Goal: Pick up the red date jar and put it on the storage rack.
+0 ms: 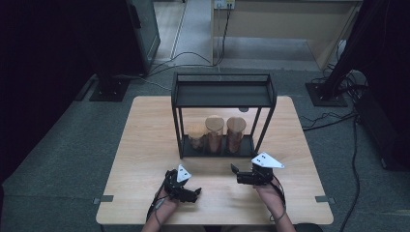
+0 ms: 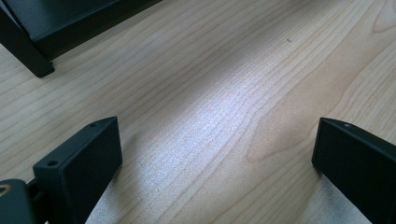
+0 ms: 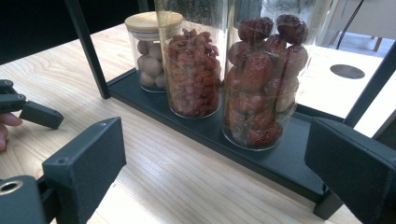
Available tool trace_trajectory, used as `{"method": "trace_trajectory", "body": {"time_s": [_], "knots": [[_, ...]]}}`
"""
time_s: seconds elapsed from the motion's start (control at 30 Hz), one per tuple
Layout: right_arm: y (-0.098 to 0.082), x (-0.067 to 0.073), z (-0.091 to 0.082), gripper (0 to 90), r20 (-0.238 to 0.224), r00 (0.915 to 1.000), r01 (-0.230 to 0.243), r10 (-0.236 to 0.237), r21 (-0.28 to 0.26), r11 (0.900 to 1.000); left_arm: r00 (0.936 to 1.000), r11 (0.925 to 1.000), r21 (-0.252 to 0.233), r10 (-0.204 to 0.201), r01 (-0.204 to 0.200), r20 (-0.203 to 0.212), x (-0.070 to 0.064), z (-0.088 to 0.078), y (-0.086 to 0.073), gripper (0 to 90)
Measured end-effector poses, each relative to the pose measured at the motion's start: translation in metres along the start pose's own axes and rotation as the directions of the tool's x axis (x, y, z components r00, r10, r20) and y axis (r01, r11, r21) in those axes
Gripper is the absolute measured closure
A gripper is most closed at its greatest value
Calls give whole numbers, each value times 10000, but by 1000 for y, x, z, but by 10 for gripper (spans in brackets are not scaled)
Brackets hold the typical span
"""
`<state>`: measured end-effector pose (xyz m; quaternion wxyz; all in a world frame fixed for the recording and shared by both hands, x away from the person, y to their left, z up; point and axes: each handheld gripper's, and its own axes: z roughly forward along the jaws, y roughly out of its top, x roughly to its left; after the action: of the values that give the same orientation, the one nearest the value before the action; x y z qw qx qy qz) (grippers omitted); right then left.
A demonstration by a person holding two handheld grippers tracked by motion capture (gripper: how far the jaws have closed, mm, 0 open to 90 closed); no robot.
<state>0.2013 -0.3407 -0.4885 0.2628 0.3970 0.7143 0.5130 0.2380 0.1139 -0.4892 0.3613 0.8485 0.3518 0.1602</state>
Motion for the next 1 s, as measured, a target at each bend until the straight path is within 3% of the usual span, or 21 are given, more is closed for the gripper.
{"method": "trace_trajectory", "body": {"time_s": [1.0], "knots": [[-14, -1, -8, 51, -93, 10000, 28, -28, 25, 10000, 10000, 10000, -9, -19, 19, 0, 0, 0, 0, 16]]}}
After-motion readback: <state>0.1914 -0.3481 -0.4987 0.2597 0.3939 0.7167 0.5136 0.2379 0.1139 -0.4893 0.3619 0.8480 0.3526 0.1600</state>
